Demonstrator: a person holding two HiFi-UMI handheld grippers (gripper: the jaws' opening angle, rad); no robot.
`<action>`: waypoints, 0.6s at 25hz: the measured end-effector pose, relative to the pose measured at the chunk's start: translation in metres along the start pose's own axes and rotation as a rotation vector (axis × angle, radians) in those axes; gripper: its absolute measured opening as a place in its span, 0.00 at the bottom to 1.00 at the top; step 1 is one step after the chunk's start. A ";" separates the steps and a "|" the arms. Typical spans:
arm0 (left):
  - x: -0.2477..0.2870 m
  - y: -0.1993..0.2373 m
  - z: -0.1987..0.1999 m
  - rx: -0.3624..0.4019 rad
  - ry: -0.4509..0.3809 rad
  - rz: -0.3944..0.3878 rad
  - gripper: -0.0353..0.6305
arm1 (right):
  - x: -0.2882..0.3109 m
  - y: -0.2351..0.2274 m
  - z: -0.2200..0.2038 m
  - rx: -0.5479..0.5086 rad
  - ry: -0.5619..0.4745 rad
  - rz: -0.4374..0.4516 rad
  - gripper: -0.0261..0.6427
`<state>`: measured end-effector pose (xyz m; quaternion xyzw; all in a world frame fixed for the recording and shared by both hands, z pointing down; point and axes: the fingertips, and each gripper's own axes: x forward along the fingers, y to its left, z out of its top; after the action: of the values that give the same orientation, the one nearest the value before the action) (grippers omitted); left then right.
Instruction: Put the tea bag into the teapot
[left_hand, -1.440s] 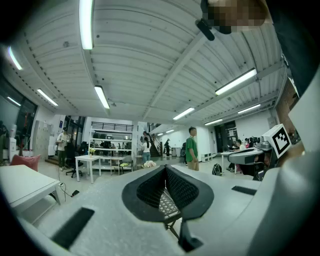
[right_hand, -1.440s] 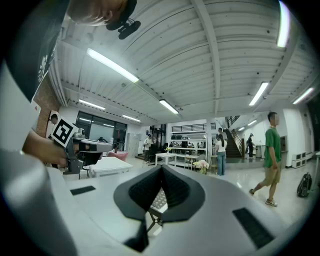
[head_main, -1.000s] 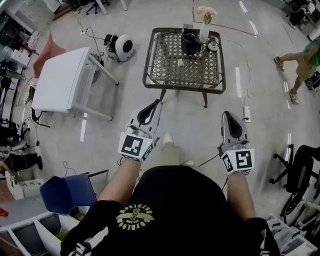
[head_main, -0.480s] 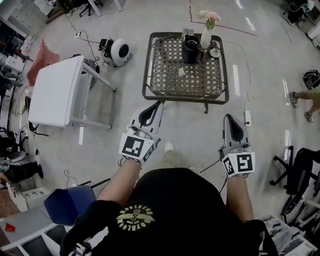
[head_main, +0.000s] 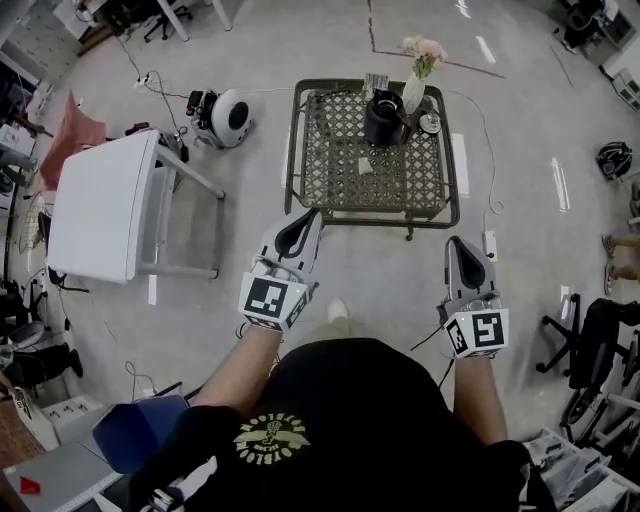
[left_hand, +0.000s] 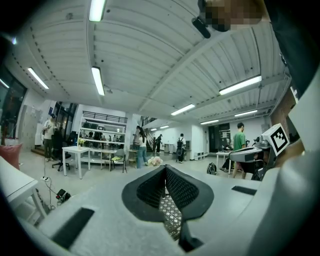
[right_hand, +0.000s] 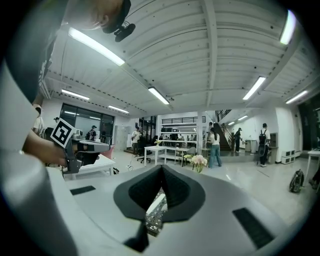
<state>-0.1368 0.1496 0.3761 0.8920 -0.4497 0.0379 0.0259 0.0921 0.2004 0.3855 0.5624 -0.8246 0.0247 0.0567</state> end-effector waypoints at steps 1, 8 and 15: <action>0.002 0.005 0.000 -0.009 -0.002 -0.003 0.06 | 0.004 0.002 0.003 0.001 -0.001 -0.005 0.05; 0.038 0.013 0.023 0.036 -0.078 -0.078 0.06 | 0.025 0.018 -0.007 0.006 0.048 0.001 0.05; 0.055 0.027 0.012 0.000 -0.079 -0.066 0.06 | 0.043 0.025 -0.007 0.015 0.031 -0.001 0.05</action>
<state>-0.1259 0.0887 0.3690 0.9072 -0.4205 0.0019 0.0092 0.0540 0.1705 0.3983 0.5628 -0.8230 0.0396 0.0651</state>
